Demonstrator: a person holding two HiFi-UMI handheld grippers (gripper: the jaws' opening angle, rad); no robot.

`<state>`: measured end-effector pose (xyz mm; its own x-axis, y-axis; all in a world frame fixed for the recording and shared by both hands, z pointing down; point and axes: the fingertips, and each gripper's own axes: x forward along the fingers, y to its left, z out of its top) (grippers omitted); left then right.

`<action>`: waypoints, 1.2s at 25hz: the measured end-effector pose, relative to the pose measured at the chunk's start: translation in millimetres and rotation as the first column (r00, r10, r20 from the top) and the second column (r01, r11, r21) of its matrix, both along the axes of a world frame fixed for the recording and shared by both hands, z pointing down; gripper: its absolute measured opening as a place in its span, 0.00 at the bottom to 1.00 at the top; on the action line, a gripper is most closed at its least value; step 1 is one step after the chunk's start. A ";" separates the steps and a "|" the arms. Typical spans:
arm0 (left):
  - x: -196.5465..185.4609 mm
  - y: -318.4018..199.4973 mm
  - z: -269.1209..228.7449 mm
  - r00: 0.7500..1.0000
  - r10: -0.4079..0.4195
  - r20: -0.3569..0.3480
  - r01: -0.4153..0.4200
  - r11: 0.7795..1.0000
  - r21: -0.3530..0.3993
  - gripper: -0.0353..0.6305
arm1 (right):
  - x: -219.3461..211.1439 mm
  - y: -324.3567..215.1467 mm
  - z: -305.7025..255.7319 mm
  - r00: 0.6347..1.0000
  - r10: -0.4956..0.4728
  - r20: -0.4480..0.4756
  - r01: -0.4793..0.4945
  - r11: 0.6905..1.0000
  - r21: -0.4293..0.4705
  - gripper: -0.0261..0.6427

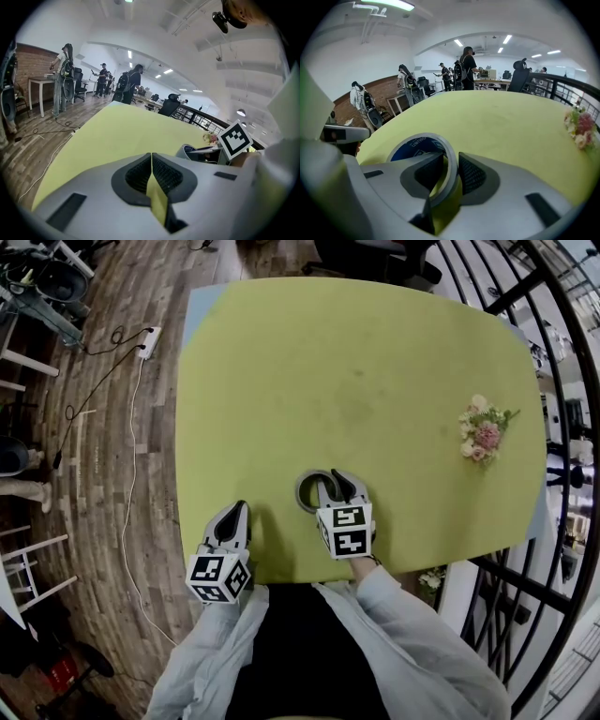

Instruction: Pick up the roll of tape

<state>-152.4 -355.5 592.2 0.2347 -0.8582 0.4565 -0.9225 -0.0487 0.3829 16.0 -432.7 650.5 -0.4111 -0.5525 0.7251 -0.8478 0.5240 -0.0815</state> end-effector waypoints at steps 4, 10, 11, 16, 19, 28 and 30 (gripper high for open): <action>1.4 0.1 -3.0 1.000 -0.001 -0.003 0.001 1.000 0.009 0.08 | 5.8 1.2 -5.1 1.000 0.021 0.014 -0.021 1.000 0.011 0.20; 6.5 0.0 -13.5 1.000 0.023 -0.004 -0.023 0.999 0.046 0.09 | 10.9 3.4 -20.1 0.995 0.071 0.069 -0.074 0.996 0.040 0.19; 6.8 0.7 -15.9 1.000 0.027 -0.004 -0.027 0.998 0.052 0.08 | 11.6 4.5 -23.7 0.993 0.082 0.083 -0.085 0.995 0.042 0.19; 3.3 10.1 -25.1 0.999 0.035 -0.003 -0.035 0.997 0.075 0.09 | 14.0 13.6 -40.6 0.981 0.123 0.151 -0.131 0.990 0.046 0.19; 2.2 16.8 -31.4 0.999 0.042 -0.001 -0.042 0.995 0.095 0.09 | 21.5 20.5 -51.8 0.976 0.147 0.163 -0.160 0.985 0.066 0.19; 1.7 42.4 -54.7 0.996 0.089 0.027 -0.092 0.984 0.154 0.08 | 37.5 50.9 -92.8 0.958 0.197 0.207 -0.229 0.963 0.145 0.18; 1.0 48.5 -58.8 0.995 0.100 0.032 -0.104 0.981 0.166 0.08 | 39.9 61.7 -100.5 0.955 0.203 0.217 -0.240 0.957 0.162 0.18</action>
